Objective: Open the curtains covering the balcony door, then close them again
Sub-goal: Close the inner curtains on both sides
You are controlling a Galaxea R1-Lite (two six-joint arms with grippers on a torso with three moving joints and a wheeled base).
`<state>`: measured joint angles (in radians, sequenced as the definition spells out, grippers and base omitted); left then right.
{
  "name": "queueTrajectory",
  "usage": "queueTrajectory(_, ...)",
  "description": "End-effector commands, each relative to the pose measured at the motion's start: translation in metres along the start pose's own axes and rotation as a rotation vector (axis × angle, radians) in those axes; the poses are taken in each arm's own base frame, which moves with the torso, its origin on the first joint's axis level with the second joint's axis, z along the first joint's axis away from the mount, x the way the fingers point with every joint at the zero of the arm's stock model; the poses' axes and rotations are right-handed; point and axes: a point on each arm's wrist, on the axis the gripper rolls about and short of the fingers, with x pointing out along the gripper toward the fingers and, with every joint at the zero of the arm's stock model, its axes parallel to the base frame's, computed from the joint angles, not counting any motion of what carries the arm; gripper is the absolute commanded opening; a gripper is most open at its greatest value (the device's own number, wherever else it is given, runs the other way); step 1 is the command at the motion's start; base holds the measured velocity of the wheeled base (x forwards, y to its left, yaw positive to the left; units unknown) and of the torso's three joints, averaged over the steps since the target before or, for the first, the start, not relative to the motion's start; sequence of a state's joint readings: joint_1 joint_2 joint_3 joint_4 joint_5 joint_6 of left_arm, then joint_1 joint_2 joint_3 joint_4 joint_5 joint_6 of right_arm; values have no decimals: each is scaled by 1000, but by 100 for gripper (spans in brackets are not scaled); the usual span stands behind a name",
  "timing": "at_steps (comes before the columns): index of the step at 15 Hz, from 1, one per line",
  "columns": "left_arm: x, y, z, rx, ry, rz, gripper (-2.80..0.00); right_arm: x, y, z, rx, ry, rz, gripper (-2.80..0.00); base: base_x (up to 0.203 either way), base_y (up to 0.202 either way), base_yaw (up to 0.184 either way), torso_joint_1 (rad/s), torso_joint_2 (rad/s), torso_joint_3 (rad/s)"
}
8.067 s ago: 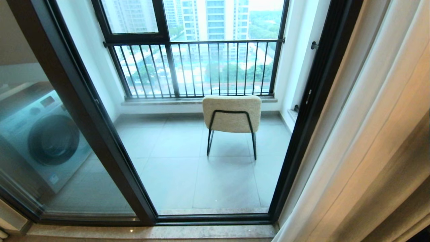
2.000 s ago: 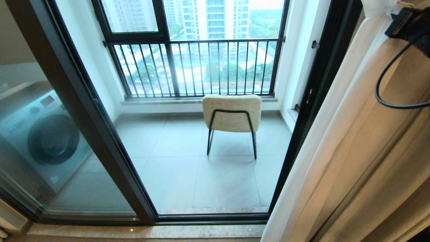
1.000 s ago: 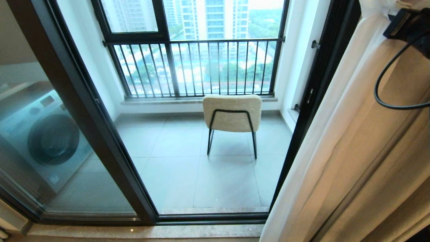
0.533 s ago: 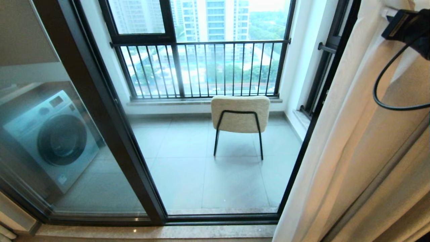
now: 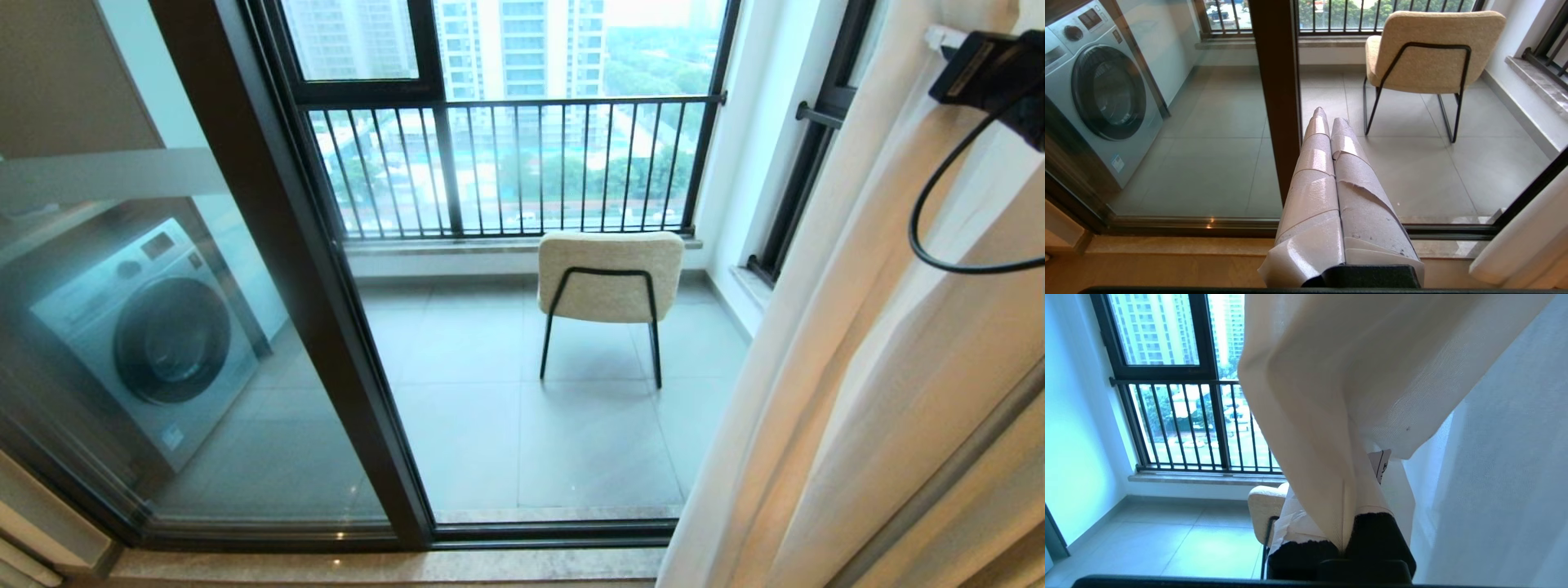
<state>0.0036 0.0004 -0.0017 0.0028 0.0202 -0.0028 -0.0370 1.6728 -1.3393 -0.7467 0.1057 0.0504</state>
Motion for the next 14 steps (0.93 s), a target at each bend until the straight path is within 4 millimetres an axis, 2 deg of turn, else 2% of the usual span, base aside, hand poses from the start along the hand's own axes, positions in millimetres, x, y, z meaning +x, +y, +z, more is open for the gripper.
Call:
queueTrajectory(1, 0, 0, 0, 0, 0, 2, -280, 1, 0, -3, 1, 6, 0, -280, 0, 198, -2, -5, 1, 2)
queueTrajectory(6, 0, 0, 0, 1, 0, 1, -280, 2, 1, -4, 1, 7, 4, -280, 0, 175, 4, 5, 2, 4)
queueTrajectory(14, 0, 0, 0, 1, 0, 1, -280, 4, 14, -5, 12, 7, 39, -280, 0, 188, 2, 2, 3, 3)
